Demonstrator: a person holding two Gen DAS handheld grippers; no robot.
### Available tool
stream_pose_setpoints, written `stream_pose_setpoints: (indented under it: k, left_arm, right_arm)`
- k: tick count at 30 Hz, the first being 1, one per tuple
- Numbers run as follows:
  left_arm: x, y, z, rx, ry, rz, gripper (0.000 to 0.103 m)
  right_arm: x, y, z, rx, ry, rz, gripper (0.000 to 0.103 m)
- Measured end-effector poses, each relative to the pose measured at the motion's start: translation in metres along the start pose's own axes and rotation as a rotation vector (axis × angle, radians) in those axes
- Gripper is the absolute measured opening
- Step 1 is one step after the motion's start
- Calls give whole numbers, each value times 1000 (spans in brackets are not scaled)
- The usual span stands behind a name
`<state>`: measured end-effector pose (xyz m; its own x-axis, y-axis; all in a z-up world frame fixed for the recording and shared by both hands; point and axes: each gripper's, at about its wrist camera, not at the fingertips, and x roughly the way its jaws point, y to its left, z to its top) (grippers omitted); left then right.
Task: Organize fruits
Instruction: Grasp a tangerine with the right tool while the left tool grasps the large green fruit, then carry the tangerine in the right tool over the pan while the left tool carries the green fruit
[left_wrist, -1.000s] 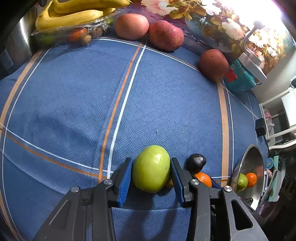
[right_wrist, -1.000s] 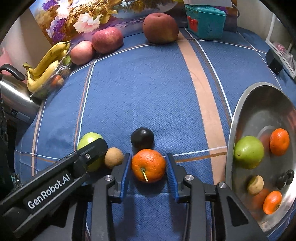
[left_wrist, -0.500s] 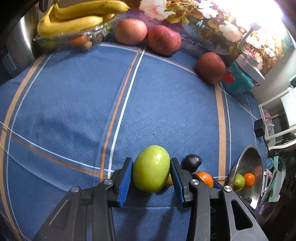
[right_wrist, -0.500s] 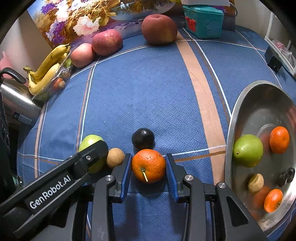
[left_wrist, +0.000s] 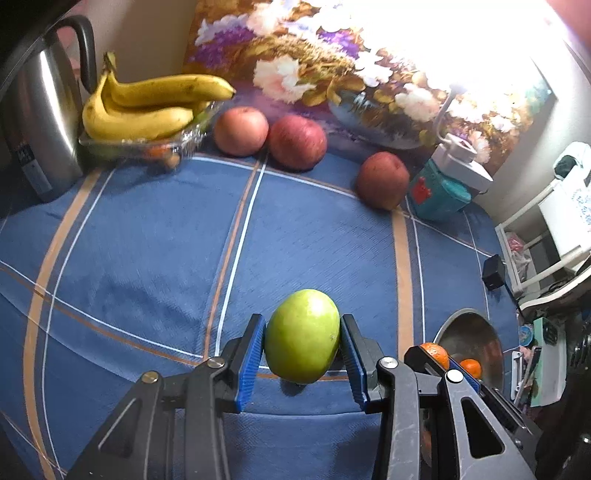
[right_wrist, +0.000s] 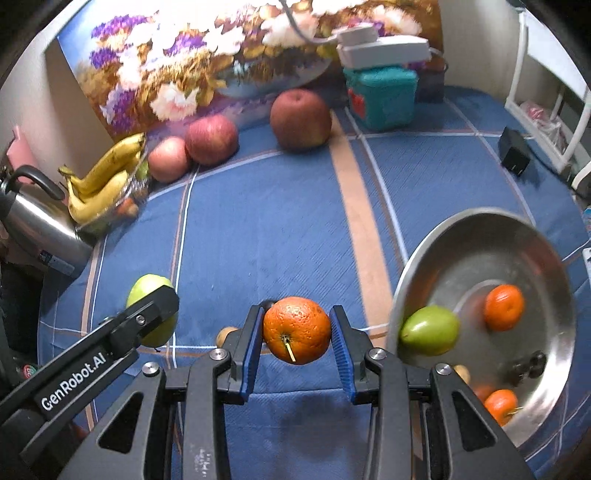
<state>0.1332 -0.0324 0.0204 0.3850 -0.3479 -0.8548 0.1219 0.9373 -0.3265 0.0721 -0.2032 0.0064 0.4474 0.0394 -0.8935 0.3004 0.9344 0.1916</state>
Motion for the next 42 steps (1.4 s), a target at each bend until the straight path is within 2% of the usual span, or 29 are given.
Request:
stream_pose_setpoints:
  k: [5, 18, 32, 42]
  left_arm:
    - [-6, -8, 2, 1, -15, 2, 43]
    - [1, -37, -11, 46, 5, 5, 43]
    - [14, -109, -44, 227, 54, -19, 43]
    - [32, -165, -82, 374, 121, -39, 44]
  right_arm:
    - [-7, -13, 4, 27, -16, 13, 38]
    - [-22, -72, 5, 116, -52, -85, 38]
    - [-35, -150, -1, 266, -67, -206, 38]
    - [-52, -200, -8, 384, -104, -239, 38]
